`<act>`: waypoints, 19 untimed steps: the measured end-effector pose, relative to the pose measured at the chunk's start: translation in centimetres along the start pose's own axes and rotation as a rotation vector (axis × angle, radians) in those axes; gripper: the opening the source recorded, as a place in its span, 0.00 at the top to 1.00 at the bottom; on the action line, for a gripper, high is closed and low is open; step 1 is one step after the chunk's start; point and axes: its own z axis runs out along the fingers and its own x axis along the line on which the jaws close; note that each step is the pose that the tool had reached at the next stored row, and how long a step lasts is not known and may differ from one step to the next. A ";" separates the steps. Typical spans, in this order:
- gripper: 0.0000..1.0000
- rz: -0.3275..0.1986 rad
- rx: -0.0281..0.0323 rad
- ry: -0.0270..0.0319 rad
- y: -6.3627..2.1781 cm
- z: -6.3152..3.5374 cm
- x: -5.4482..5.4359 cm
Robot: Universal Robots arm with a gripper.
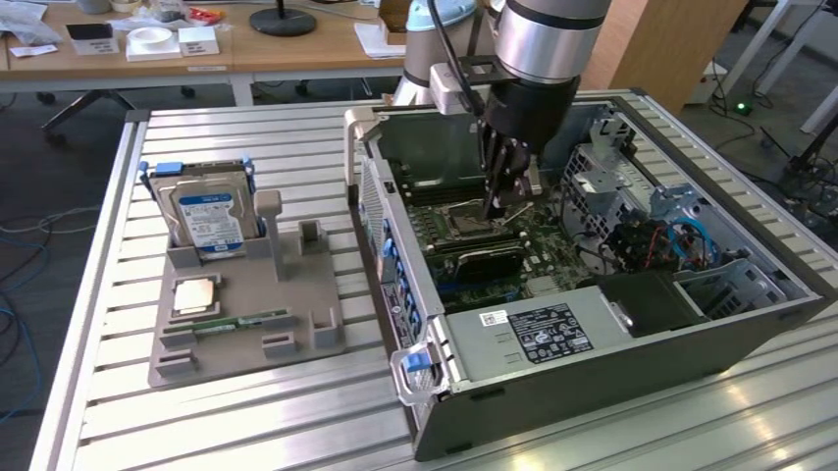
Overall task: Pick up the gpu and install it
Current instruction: 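Press down on the gpu until it lock into place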
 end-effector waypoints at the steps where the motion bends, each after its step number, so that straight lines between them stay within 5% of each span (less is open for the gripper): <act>1: 0.89 0.000 0.0000 0.0001 0.00 0.12 0.0; 13: 0.89 0.000 0.0001 0.0000 0.06 2.25 0.1; 19: 0.89 0.000 0.0001 -0.0006 0.09 2.31 0.0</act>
